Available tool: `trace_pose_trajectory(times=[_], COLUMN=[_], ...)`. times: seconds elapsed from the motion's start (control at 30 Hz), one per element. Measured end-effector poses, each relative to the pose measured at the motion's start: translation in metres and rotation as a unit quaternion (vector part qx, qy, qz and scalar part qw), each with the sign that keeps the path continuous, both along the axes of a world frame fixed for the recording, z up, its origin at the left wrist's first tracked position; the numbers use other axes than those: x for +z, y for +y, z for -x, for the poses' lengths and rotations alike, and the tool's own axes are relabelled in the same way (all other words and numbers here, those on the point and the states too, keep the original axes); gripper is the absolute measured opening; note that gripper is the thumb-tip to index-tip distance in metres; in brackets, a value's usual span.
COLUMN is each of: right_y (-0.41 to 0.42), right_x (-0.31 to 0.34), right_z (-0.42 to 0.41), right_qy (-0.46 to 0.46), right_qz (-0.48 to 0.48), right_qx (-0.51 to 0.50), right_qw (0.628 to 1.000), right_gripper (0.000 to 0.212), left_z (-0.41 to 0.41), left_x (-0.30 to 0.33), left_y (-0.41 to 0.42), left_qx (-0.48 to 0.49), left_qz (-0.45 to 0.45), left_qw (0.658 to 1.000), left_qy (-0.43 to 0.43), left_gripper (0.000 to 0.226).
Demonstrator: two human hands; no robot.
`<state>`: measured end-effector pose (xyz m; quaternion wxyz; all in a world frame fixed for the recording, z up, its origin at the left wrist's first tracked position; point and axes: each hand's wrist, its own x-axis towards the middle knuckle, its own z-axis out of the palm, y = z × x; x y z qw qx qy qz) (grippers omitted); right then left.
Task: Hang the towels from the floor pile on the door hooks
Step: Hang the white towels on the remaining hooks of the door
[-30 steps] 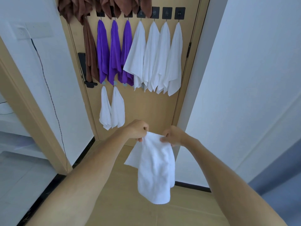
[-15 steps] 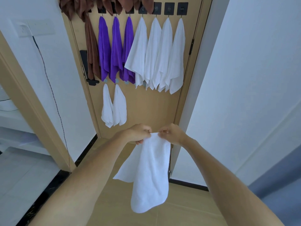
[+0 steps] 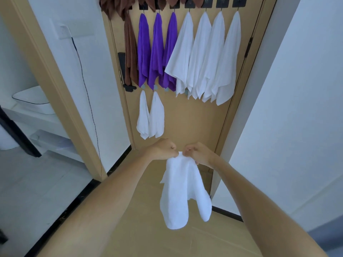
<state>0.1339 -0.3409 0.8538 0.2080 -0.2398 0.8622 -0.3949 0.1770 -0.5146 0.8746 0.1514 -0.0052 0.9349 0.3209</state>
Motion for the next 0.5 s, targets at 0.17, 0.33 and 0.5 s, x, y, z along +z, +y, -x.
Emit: trace_pose_trajectory(times=[0.17, 0.33, 0.5], right_y=[-0.04, -0.084, -0.136], right_x=[-0.019, -0.037, -0.045], right_z=[0.024, 0.058, 0.094], right_qy=[0.011, 0.017, 0.04], right_qz=[-0.005, -0.008, -0.02], right_qx=[0.006, -0.005, -0.025], right_qw=[1.0, 1.0, 0.999], right_gripper=[0.019, 0.015, 0.016], left_z=[0.011, 0.045, 0.094], left_x=[-0.01, -0.023, -0.034], left_y=[-0.042, -0.088, -0.143], left_qx=[-0.011, -0.046, -0.065], left_qz=[0.032, 0.044, 0.037], left_qw=[0.999, 0.998, 0.997], left_qy=[0.008, 0.019, 0.008], left_gripper=[0.022, 0.01, 0.013])
